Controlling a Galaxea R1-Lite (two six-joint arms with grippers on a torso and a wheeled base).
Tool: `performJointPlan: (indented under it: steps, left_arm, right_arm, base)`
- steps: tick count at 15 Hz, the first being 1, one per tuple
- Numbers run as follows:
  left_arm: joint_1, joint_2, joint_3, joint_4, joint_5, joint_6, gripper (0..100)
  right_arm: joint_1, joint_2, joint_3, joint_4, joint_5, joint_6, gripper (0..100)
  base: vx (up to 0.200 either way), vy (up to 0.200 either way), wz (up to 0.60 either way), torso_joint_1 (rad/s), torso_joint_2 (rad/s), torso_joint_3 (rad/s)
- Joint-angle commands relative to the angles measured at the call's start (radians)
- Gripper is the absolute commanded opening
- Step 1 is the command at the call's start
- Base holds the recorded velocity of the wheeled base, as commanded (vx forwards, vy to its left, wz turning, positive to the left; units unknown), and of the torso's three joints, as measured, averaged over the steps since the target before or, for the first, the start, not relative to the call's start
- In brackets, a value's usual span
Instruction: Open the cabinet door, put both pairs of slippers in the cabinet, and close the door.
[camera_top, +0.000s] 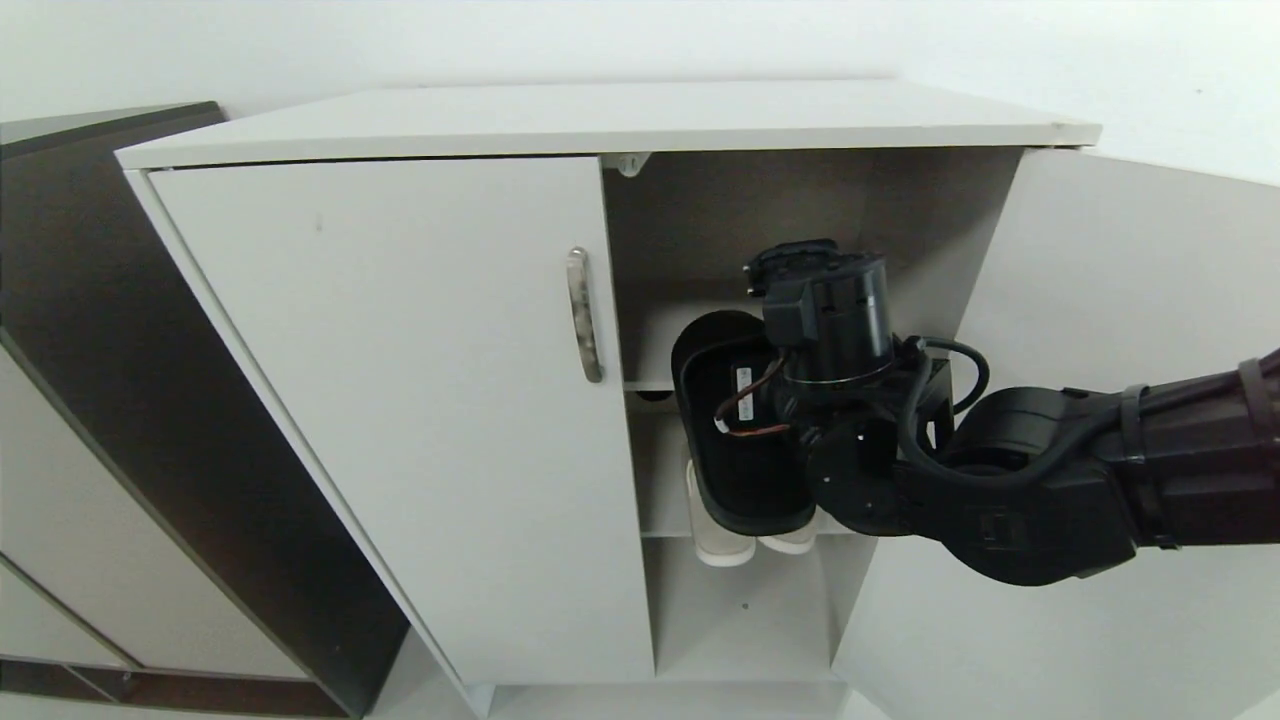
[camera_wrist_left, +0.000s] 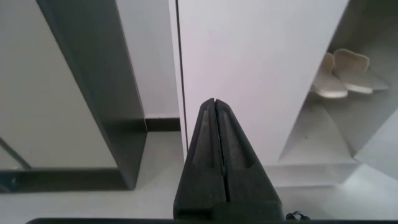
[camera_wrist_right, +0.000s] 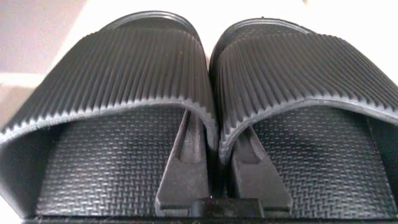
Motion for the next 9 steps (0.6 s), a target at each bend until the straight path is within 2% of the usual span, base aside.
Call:
performJointPlan:
  steps: [1, 2, 9]
  left_arm:
    - [0.000, 0.000, 0.000, -0.001, 0.000, 0.000, 0]
    - [0.000, 0.000, 0.000, -0.001, 0.002, 0.000, 0]
    - [0.000, 0.001, 0.000, -0.001, 0.002, -0.002, 0]
  right_arm:
    - [0.000, 0.001, 0.001, -0.001, 0.000, 0.001, 0]
    - [0.000, 0.001, 0.001, -0.001, 0.001, 0.002, 0]
    - [0.000, 0.013, 0.038, -0.039, 0.012, 0.013, 0]
  base:
    - [0.200, 0.000, 0.00, -0.007, 0.00, -0.002]
    - [0.200, 0.000, 0.00, -0.002, 0.00, 0.007]
    - [0.000, 0.000, 0.00, 0.000, 0.00, 0.000]
